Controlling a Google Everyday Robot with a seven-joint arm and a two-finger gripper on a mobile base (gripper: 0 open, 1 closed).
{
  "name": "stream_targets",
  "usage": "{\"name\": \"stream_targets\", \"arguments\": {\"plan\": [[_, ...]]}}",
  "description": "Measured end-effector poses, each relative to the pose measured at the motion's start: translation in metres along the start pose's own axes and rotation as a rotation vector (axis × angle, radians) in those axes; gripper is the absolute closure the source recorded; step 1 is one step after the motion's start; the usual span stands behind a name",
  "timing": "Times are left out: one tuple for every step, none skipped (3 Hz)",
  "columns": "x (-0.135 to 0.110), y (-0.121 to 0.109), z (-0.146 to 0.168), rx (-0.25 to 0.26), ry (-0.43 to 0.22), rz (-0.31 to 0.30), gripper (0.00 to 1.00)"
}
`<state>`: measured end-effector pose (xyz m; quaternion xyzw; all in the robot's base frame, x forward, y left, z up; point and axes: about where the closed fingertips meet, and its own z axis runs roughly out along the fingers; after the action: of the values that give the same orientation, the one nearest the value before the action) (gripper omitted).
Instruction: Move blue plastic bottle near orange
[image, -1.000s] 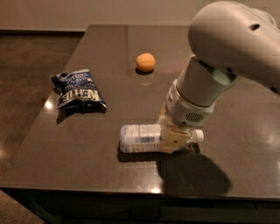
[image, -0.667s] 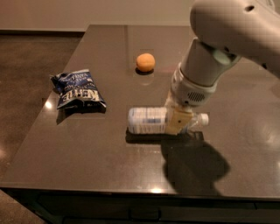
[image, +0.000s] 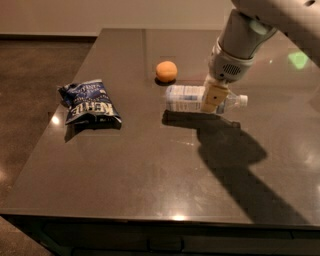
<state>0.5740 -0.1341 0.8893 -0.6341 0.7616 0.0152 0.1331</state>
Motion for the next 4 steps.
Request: {"name": "stream_targets", "arguments": {"plan": [[0.007, -0.029, 0.008, -0.014, -0.022, 0.040, 1.00], [0.007, -0.059, 0.019, -0.027, -0.028, 0.077, 0.78], [0.004, -0.076, 0.027, -0.027, -0.025, 0.098, 0.54], [0.001, -0.089, 0.040, -0.038, -0.026, 0.132, 0.16]]}}
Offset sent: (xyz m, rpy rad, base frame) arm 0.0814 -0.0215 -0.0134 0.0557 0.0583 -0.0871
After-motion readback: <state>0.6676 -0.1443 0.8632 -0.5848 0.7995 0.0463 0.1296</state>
